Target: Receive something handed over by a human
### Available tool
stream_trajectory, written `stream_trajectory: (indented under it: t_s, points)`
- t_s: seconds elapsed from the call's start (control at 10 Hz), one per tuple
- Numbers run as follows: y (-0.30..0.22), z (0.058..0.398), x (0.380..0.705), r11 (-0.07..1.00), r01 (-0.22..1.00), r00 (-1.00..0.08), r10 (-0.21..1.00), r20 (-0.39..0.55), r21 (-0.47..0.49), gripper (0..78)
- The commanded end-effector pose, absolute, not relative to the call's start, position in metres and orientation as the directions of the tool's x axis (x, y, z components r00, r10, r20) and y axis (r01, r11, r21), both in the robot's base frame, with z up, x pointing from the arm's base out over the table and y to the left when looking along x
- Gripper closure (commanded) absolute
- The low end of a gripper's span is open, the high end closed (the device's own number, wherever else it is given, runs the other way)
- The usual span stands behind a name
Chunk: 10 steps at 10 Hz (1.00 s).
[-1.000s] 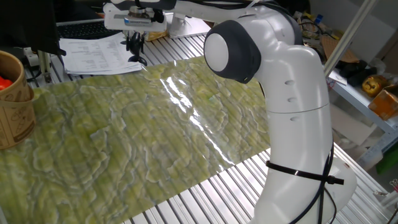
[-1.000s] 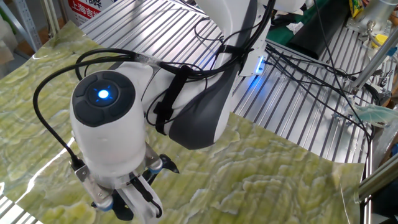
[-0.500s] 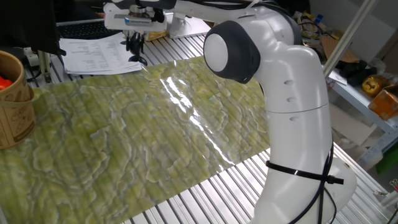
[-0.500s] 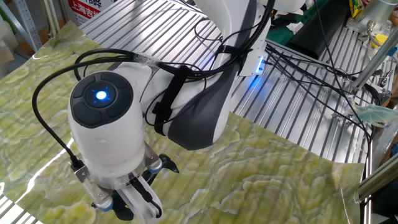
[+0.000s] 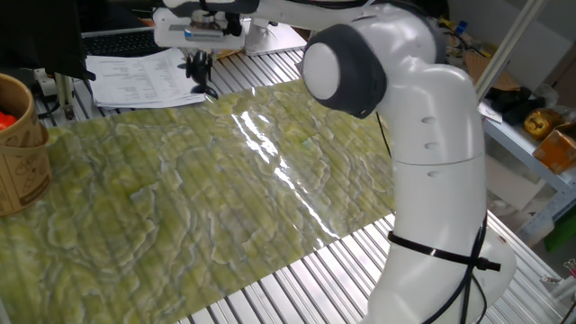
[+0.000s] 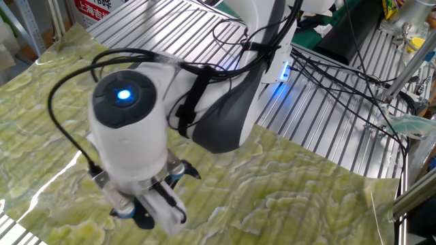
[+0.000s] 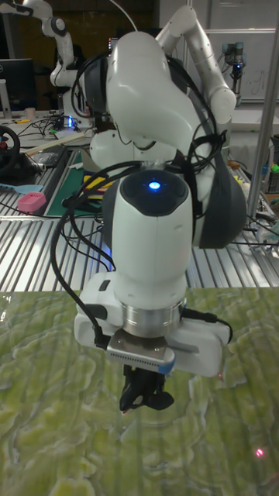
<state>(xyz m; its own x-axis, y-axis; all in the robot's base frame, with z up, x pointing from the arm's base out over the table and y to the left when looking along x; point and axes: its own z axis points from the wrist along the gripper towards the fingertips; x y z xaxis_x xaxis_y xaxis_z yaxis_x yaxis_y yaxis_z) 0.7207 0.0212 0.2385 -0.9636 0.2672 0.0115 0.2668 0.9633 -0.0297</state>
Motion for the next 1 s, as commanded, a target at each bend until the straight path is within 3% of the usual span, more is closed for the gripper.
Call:
stream_trajectory:
  t_s: [0.1,0.6,1.0]
  points:
    - [0.022,0.232,0.712,0.967,0.252,-0.967,0.253,0.021,-0.035,76.3]
    - [0.021,0.230,0.708,0.978,0.200,-0.978,0.203,0.043,-0.059,76.3]
    - [-0.017,0.194,0.631,0.994,0.103,-0.994,0.105,0.026,-0.045,76.3]
